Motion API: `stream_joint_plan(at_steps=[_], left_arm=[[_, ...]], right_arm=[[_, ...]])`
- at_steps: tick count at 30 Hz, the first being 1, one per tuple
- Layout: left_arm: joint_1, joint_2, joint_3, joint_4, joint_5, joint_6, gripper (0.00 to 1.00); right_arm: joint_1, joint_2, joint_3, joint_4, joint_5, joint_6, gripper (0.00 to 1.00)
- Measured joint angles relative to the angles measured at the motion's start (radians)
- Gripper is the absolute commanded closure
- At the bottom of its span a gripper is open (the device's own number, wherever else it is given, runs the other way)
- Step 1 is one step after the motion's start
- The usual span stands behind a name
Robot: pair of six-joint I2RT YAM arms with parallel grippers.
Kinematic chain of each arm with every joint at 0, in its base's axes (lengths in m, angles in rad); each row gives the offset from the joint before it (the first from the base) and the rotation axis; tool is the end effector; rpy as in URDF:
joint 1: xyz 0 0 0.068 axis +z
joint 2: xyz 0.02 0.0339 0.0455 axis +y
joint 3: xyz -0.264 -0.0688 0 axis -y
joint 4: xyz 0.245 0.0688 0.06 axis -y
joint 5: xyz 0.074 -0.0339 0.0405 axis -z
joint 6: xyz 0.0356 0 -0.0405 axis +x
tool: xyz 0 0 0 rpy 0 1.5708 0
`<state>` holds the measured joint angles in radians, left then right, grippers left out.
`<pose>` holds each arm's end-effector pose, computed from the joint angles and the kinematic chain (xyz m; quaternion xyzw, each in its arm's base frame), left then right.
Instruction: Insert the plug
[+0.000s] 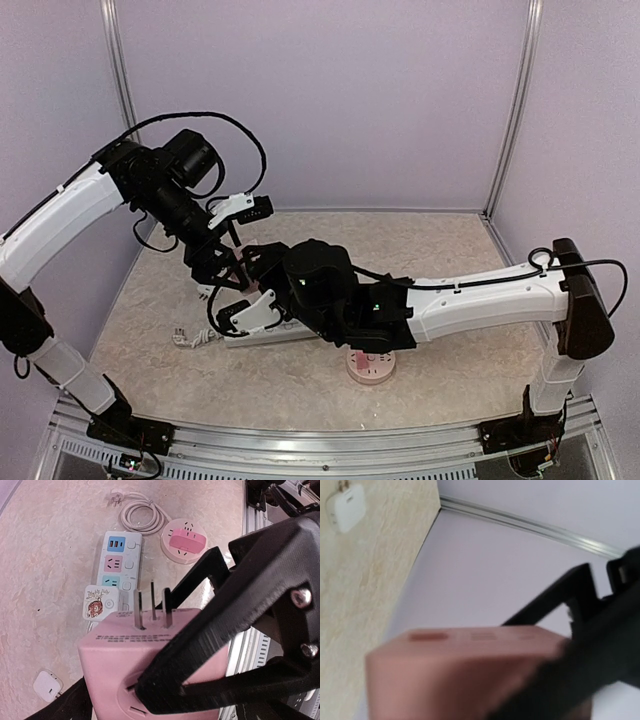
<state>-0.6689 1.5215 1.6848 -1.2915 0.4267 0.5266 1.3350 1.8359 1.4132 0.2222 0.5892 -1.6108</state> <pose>0.2141 -0.1880 0.3801 0.5750 0.7620 -0.2213 0.1993 0.1217 0.4220 0.3019 -0.7195 0.2553 -0.3059 0.5689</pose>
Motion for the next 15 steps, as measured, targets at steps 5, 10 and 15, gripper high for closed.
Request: stream_joint_plan(at_steps=[5,10,15], left_arm=[[0.035,0.002,0.107,-0.037,0.013,0.047,0.01],[0.136,-0.036,0.238,-0.042,0.041,0.138,0.01],[0.11,-0.069,0.406,-0.041,0.071,0.198,0.01]], right_arm=[[-0.012,-0.002,0.039,-0.041,-0.01,0.233,1.0],[-0.111,-0.122,0.029,-0.153,-0.293,0.7,1.0],[-0.28,-0.324,-0.105,0.021,-0.69,1.175,1.0]])
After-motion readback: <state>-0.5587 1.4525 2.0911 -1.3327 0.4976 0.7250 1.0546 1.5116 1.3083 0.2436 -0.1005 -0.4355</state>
